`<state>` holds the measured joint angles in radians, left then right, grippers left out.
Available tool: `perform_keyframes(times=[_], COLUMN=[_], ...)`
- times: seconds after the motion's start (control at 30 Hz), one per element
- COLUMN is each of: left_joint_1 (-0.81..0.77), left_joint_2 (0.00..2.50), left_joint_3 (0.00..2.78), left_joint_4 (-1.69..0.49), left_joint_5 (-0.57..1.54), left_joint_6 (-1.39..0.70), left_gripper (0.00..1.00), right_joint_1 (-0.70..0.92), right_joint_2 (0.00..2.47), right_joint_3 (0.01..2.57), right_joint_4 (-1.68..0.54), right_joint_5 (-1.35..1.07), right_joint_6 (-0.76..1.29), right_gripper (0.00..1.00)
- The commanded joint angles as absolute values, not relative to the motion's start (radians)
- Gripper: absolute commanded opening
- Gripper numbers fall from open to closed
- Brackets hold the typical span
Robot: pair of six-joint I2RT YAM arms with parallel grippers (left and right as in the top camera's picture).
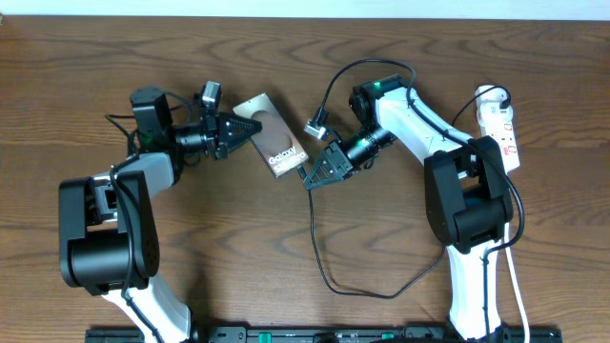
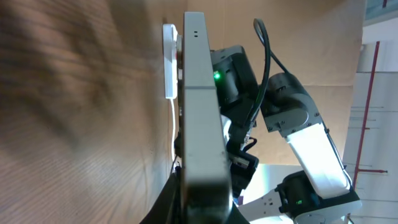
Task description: Plug charger to phone and switch on socket
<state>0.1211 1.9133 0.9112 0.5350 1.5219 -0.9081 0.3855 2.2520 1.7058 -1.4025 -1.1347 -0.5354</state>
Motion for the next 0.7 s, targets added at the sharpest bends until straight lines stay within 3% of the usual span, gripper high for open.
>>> perform_keyframes(times=[0.0, 0.67], left_joint_1=[0.118, 0.118], left_joint_2=[1.909, 1.909], left_joint_3=[0.905, 0.905], left_joint_4=[0.540, 0.555], left_joint_5=[1.574, 1.574], left_joint_6=[-0.884, -0.846], left_gripper=[0.07, 0.07], right_joint_1=[0.387, 0.408], right_joint_2=[2.276, 2.276], right_joint_3=[1.705, 1.705], right_joint_4=[-1.411, -1.510], right_joint_5=[-1.143, -1.143], right_joint_6=[-0.567, -0.669], right_gripper=[0.01, 0.01])
